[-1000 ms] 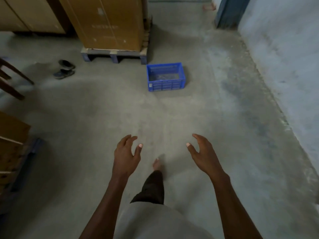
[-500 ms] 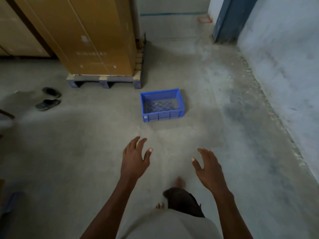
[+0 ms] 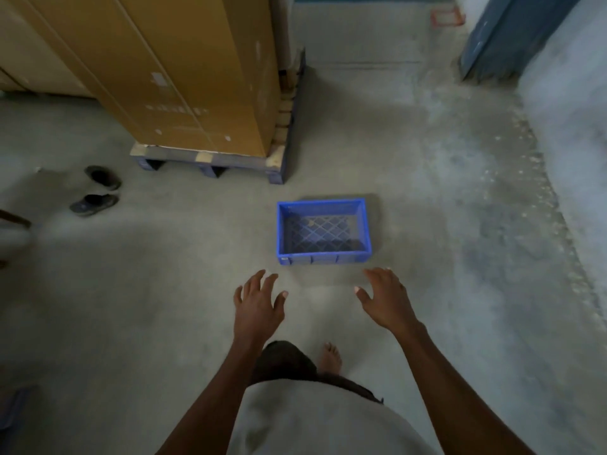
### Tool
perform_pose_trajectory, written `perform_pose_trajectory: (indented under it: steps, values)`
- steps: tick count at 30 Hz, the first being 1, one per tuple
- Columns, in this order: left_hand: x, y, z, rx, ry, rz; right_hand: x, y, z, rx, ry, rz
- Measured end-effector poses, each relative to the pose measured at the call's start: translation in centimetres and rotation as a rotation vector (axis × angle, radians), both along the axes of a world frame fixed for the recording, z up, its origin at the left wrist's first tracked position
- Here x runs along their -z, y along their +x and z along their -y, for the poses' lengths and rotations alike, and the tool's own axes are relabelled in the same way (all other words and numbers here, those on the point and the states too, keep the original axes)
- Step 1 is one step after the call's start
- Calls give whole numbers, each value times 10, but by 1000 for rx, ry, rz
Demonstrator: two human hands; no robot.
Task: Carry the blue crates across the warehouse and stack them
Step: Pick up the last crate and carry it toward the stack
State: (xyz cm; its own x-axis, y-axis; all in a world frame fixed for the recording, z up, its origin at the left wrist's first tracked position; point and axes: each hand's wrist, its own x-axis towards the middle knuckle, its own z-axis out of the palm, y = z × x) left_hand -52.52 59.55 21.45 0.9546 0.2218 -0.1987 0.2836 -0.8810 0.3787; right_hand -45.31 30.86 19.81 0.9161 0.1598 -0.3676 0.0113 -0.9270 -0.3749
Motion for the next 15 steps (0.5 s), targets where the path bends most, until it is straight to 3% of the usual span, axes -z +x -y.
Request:
perform_pose_trajectory:
  steps: [3,7,15]
  values:
    - [20,71,-8,-47,-37,-96,21,77,-14,-81,-82,-43]
    - [69,161,-18,61,-28,-239,71,165,-22,-144,-176,-184]
    - [201,320,-46,-33,-183,-538,187,306,-10,171,-62,-483]
